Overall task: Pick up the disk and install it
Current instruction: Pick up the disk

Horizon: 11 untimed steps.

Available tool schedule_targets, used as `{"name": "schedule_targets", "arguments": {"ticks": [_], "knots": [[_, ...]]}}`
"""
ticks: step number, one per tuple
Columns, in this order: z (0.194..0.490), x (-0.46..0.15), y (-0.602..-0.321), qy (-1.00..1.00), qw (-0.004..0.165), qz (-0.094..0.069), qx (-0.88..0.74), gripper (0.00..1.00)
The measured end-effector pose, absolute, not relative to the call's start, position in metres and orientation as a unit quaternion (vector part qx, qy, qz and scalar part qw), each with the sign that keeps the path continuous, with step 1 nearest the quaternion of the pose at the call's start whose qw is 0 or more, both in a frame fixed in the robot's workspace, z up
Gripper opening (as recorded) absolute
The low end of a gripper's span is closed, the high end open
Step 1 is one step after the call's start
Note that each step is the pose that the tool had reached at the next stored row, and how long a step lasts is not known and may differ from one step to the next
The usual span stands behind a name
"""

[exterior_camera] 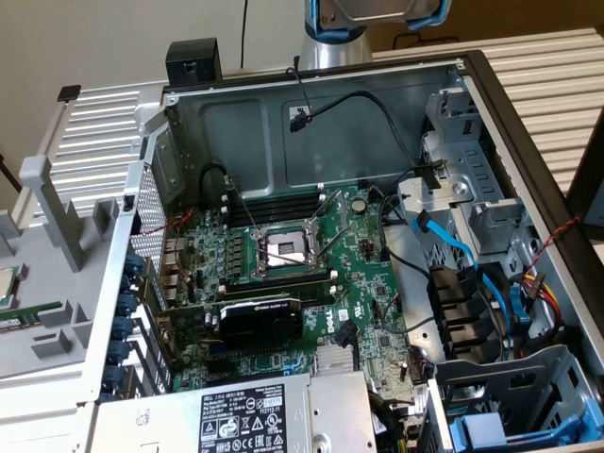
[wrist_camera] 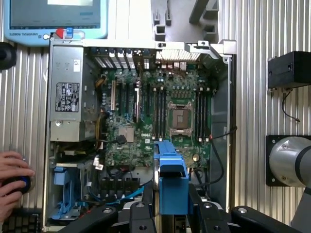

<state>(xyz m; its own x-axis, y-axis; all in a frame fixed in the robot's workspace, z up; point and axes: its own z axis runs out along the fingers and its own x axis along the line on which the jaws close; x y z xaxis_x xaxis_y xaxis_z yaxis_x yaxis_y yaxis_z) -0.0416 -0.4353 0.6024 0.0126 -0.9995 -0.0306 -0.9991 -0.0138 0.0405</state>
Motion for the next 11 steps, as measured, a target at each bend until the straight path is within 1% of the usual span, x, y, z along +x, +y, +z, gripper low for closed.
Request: {"name": "schedule_targets", "arguments": {"ticks": [11], "knots": [[0.607,-0.033,-0.451,-0.702,0.002,-0.027,0.711,0.37]]}}
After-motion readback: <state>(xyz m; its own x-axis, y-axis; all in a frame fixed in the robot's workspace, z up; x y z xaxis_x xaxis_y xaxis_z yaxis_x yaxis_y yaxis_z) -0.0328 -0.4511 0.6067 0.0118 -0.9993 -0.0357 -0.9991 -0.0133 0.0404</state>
